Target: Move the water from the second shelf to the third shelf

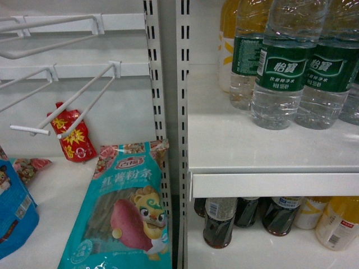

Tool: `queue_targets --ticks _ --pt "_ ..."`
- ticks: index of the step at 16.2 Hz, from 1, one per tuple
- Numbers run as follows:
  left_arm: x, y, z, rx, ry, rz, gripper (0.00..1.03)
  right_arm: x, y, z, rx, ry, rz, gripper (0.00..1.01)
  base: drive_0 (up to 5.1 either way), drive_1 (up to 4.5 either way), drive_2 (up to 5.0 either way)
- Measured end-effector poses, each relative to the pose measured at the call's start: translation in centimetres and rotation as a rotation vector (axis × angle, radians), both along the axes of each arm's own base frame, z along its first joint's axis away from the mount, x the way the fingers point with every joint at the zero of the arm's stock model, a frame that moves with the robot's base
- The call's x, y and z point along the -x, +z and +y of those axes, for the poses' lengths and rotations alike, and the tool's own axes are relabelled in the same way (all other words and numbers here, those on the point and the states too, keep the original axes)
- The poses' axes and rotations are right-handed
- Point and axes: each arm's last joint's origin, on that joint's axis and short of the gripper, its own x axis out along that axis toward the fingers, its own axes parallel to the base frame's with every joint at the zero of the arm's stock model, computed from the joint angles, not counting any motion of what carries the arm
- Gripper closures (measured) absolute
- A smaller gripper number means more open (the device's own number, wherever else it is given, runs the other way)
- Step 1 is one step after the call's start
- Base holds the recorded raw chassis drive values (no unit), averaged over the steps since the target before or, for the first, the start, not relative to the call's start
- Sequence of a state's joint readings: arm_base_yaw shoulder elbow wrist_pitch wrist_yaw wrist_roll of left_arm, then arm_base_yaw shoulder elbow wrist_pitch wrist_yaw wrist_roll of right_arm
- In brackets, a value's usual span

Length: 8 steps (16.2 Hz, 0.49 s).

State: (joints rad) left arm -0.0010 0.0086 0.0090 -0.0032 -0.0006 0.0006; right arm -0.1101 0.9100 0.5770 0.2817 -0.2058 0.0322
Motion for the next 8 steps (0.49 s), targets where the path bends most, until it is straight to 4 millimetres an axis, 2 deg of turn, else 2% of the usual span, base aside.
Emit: queue_targets --ticks 1,3,5,6,7,8 --pt "0.0 0.0 0.0 0.0 0.0 0.0 0.05 1.6 -0.4 0.2 0.016 -0.063 -0.042 0.2 0.0 0.0 0.0" --pt "0.0 0.0 0.0 0.0 0.0 0.0 0.05 4.8 -2.4 1.3 0.029 -0.105 -0.004 0.42 0.0 0.0 0.0" --pt "0.0 0.0 0.0 0.0 0.0 0.0 0.05 7.6 -3.3 1.7 0.036 -0.087 -0.012 0.68 0.0 0.0 0.0" --pt "0.0 0.0 0.0 0.0 0.0 0.0 0.05 9.2 -3.8 1.7 0.034 -0.095 -0.055 0.85 0.0 0.0 0.0" --pt "0.0 0.0 0.0 0.0 0.0 0.0 0.05 9.6 -4.6 1.7 0.033 -0.096 -0.077 0.97 0.0 0.0 0.0" --pt "0.0 0.0 0.0 0.0 0.0 0.0 0.05 9.5 -5.6 1.7 0.037 -0.095 -0.059 0.99 0.0 0.0 0.0"
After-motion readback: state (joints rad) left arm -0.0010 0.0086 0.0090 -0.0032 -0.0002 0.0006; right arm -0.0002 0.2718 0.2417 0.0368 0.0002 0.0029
